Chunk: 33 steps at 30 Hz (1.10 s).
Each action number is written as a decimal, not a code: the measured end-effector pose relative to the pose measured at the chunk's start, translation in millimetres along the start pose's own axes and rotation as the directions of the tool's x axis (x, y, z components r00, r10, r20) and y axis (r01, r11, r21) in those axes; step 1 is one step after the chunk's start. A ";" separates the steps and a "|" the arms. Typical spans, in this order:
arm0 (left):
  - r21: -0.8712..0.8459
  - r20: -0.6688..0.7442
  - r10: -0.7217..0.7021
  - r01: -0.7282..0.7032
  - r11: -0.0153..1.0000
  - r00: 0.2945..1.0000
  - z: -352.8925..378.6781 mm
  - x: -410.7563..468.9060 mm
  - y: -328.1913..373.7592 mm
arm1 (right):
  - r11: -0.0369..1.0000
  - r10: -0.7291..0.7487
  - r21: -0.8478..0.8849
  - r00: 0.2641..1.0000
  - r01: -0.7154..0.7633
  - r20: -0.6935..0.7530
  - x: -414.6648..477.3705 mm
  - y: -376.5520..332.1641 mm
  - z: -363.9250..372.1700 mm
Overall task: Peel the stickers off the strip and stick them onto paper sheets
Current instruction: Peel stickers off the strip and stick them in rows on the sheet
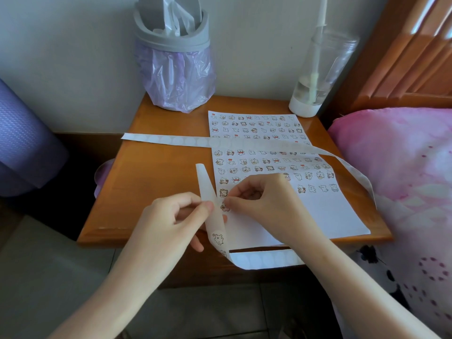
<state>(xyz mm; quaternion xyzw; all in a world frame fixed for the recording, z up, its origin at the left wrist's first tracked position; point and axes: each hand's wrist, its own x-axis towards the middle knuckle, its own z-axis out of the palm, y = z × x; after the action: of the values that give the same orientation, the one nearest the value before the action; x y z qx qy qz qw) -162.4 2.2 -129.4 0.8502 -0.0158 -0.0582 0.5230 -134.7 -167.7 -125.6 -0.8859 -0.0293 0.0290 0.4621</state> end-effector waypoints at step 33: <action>-0.294 -0.058 -0.002 -0.015 0.956 0.998 -0.7 -4.4 11.1 | 0.973 -0.226 0.065 0.973 0.223 0.050 -42.6 -20.8 -7.7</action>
<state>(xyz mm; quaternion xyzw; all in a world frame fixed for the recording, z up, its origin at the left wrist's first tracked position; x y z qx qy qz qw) -166.3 -1.8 -118.9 0.7641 0.0055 -0.0336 0.6443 -177.1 -165.5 -103.1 -0.8616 -0.1417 0.0026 0.4874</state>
